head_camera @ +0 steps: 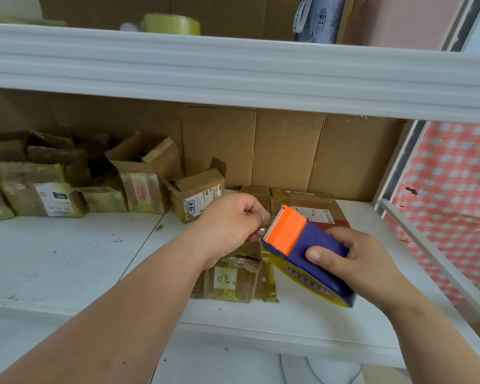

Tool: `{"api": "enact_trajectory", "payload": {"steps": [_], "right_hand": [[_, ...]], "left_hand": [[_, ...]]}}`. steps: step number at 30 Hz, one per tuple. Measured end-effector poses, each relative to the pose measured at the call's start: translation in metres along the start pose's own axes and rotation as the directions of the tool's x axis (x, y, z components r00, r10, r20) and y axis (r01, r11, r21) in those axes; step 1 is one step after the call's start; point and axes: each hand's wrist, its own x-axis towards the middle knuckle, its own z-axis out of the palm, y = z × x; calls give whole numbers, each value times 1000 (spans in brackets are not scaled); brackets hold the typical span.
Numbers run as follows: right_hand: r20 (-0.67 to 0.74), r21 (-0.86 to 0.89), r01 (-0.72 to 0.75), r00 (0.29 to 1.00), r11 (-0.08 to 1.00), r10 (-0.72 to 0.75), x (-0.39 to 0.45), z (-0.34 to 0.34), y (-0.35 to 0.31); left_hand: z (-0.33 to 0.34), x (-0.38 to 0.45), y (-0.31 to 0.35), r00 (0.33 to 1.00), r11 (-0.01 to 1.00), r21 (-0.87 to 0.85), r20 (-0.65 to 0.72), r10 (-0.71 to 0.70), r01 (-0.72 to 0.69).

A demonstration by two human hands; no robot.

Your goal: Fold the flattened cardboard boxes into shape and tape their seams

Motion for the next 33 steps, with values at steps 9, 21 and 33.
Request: {"api": "enact_trajectory", "payload": {"steps": [9,21,33], "right_hand": [[109,-89,7,994,996,3,7,-5,0],[73,-250,-127,986,960,150,18,-31,16],[228,-441,-38,961,897,153,38,-31,3]], "left_hand": [[-11,-4,-1,995,994,96,-84,55,-47],[-67,-5,-35,933,981,-111,-308,-186,159],[-69,-9,-60,884,950,-204,-360,-298,238]]}}
